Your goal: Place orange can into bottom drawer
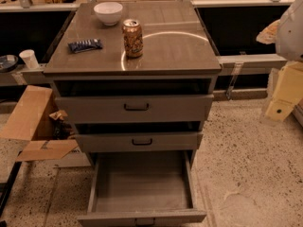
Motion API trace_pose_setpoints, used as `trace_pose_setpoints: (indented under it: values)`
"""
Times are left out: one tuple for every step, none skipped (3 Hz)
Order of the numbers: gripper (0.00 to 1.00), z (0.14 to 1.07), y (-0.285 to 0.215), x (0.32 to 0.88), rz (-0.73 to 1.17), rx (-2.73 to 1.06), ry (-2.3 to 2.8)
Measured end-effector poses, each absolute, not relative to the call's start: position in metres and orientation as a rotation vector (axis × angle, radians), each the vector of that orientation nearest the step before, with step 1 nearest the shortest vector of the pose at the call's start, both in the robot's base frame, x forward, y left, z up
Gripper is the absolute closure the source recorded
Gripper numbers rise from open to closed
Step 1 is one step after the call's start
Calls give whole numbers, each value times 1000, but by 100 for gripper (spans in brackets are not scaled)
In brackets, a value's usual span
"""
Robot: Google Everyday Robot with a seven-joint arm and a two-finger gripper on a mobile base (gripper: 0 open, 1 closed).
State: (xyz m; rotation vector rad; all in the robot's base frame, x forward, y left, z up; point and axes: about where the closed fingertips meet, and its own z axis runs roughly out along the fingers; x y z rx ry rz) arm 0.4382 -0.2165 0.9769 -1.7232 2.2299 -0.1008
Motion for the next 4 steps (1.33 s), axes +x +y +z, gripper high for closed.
trace_pose_setpoints:
  values:
    - [0, 979, -216, 439, -106, -1716, 2230]
    - [0, 989, -207, 466, -131, -1658, 2210]
    - [0, 994, -185, 527, -85, -1523, 2135]
    - [0, 988, -163, 565, 2, -1436, 2074]
